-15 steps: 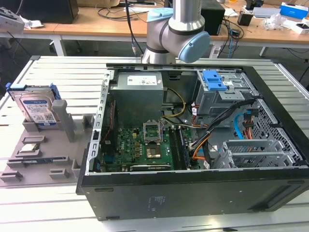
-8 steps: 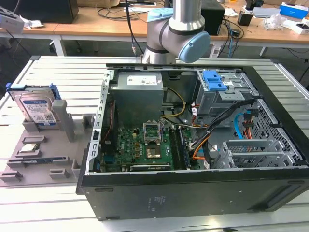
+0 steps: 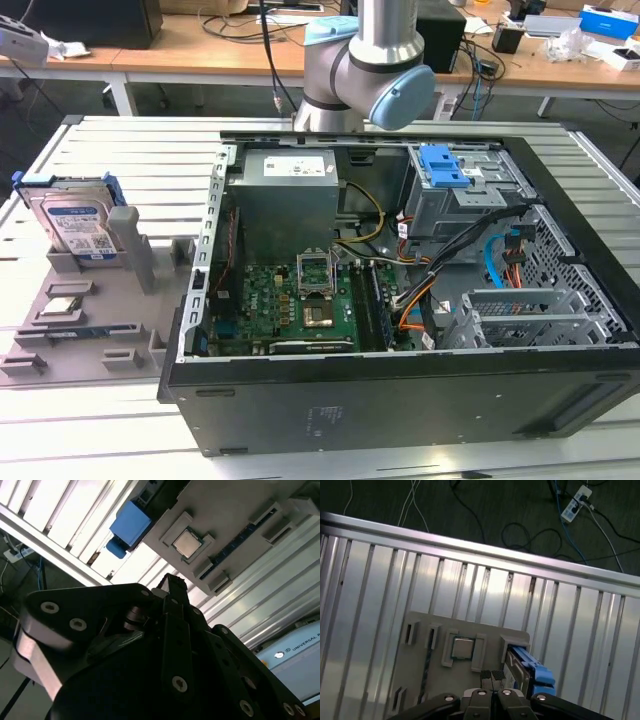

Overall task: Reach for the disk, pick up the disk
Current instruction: 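Pick up the disk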

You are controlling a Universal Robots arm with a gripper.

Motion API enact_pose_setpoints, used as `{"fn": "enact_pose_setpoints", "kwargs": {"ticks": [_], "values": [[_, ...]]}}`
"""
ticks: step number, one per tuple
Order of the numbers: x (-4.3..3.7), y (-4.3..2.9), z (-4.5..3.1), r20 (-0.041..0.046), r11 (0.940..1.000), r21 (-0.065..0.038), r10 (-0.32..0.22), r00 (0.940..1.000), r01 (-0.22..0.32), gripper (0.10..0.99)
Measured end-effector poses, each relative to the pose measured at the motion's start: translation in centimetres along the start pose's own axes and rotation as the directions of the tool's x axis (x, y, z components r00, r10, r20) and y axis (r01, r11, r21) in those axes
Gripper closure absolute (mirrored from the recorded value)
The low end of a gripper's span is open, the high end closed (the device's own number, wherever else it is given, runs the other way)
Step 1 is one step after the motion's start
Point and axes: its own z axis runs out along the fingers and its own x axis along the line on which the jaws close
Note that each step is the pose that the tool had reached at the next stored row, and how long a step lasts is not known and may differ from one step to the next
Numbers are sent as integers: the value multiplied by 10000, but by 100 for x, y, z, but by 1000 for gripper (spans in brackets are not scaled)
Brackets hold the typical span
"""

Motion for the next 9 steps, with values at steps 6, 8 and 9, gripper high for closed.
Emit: {"fn": "enact_pose_setpoints", "kwargs": {"ticks": [6,8,9], "values": [[0,0,0,-17,9990,-1,-450,9990,450,980],[0,0,0,-23,9982,-1,-606,9982,606,980],[0,0,0,-27,9975,-1,-707,9975,707,980]]}}
